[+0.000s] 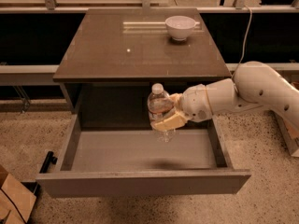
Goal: Place water bottle into top drawer
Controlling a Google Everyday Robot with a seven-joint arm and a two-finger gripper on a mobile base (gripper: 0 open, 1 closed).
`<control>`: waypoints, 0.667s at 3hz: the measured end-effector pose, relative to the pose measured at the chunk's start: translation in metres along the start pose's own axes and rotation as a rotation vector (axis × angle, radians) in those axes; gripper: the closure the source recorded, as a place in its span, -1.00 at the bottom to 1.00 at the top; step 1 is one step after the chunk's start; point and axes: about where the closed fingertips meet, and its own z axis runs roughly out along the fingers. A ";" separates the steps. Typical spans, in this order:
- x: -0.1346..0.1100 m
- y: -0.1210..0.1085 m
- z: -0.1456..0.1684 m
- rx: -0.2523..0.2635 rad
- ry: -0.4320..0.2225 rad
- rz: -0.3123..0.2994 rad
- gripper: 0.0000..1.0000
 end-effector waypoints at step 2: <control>0.046 0.004 0.016 -0.001 -0.047 -0.034 0.15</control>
Offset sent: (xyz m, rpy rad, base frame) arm -0.0052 -0.0125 -0.0765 0.0630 -0.0443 0.0177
